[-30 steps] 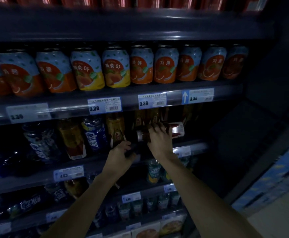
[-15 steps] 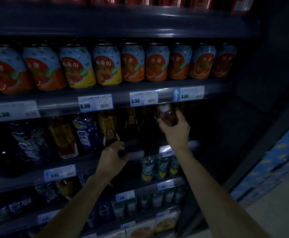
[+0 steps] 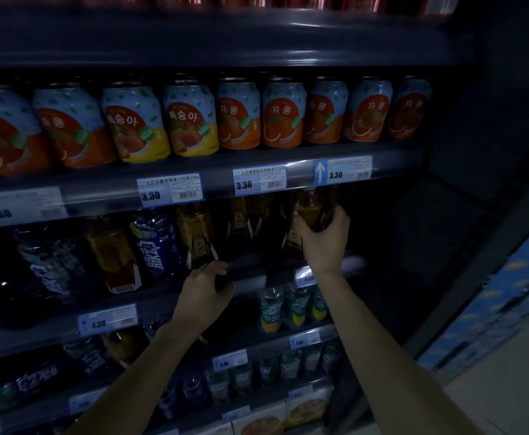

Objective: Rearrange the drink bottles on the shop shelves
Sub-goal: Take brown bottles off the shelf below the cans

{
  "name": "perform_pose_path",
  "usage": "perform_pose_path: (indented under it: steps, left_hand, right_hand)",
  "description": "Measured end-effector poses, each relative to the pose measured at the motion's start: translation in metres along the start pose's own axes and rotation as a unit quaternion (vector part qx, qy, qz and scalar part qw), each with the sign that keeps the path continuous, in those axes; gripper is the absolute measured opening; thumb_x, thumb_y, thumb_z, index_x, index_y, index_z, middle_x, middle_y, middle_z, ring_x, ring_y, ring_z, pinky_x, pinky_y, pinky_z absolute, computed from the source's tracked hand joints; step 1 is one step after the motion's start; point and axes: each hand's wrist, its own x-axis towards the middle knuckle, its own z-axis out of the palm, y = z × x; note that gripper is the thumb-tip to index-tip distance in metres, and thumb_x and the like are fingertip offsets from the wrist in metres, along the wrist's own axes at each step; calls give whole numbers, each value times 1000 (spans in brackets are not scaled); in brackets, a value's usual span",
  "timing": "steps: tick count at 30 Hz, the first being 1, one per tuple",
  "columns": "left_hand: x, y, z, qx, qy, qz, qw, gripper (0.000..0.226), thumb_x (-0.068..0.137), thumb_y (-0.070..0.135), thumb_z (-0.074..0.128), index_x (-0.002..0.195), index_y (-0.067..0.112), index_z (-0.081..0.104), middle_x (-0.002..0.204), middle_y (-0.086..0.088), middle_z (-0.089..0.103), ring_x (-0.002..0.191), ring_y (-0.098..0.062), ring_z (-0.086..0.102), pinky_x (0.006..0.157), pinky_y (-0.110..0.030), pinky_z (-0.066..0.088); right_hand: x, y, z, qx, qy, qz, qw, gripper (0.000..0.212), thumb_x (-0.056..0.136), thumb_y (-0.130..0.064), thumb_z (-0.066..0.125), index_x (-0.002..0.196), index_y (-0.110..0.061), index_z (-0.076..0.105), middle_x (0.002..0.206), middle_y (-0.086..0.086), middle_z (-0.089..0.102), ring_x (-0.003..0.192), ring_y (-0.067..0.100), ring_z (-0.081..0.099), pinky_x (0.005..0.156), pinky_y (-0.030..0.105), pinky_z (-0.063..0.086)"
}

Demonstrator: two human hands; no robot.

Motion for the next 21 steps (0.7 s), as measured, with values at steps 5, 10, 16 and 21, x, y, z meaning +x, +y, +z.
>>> perform_pose_path:
  steps: [5,10,16,21]
  left_hand:
    - [0,0,0,-9,13,1,1000,36,83,18,70,118,14,61,121,0,62,113,-17,55,91,-22,42]
    - [-1,1,1,-24,19,-2,1000,34,85,19,68,118,15,61,113,1,64,110,-17,56,92,-26,45]
    - [-3,4,1,-5,31,6,999,34,86,22,68,119,16,61,113,2,63,110,-15,53,91,-24,42]
    - [-5,4,2,-5,33,6,999,35,85,21,69,118,15,61,113,2,62,110,-15,53,94,-27,44]
  right_hand:
    - [-19,16,18,-68,42,22,997,74,72,-30,83,129,-8,43,126,11,46,116,26,48,85,32,42]
    - [-5,22,13,-29,18,10,999,51,82,-10,73,126,0,47,119,14,57,107,26,58,90,24,44]
    - [-3,30,16,-94,25,-8,995,58,83,-25,72,132,-5,49,128,16,44,117,30,49,93,32,41]
    - [-1,31,29,-60,46,28,997,57,81,-13,74,129,-1,48,121,16,53,111,29,55,88,26,41]
